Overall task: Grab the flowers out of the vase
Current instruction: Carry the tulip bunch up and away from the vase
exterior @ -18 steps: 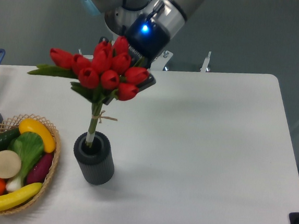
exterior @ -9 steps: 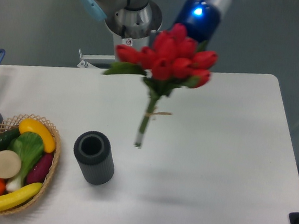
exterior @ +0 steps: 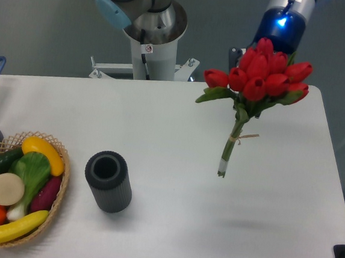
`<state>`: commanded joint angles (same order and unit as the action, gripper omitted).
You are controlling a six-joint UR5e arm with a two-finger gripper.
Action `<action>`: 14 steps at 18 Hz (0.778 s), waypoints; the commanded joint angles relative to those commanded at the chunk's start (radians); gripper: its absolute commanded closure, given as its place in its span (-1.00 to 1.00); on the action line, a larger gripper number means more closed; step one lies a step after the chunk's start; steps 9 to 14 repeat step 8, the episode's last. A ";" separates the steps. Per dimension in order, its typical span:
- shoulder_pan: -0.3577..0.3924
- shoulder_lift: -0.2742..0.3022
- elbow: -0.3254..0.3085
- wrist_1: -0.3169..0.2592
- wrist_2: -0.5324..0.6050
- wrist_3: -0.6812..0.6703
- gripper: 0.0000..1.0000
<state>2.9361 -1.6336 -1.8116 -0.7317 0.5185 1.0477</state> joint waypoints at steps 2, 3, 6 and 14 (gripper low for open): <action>-0.011 -0.009 -0.006 0.002 -0.002 0.009 0.12; -0.011 -0.008 -0.006 -0.002 -0.002 0.006 0.11; -0.012 -0.006 -0.028 0.002 0.000 0.011 0.12; -0.012 -0.005 -0.031 0.002 0.000 0.011 0.11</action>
